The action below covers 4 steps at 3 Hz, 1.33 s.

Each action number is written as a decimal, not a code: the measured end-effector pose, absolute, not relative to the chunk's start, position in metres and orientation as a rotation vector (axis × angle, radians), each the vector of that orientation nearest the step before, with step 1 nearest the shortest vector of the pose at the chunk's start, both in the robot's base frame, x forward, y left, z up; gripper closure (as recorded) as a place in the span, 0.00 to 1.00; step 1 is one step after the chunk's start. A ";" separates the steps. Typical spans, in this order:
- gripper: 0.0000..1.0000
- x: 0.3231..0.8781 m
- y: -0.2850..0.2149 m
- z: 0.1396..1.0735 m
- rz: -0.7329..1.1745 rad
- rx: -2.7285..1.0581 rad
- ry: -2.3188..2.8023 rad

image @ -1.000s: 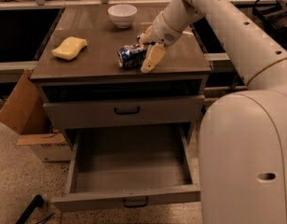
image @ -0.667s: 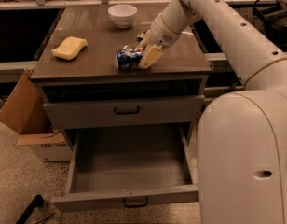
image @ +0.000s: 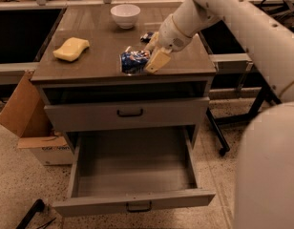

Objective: Place pepsi can into middle drawer

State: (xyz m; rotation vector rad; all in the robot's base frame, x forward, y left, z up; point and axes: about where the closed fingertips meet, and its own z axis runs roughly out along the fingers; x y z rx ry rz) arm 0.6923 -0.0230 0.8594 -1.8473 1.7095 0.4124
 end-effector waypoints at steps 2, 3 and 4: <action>1.00 0.591 -0.032 0.845 0.524 -1.797 1.795; 1.00 0.592 -0.032 0.846 0.521 -1.796 1.792; 1.00 0.584 -0.032 0.819 0.528 -1.778 1.828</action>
Offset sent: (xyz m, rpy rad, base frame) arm -0.1534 -0.0182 -0.0237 0.0445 0.1702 -0.0801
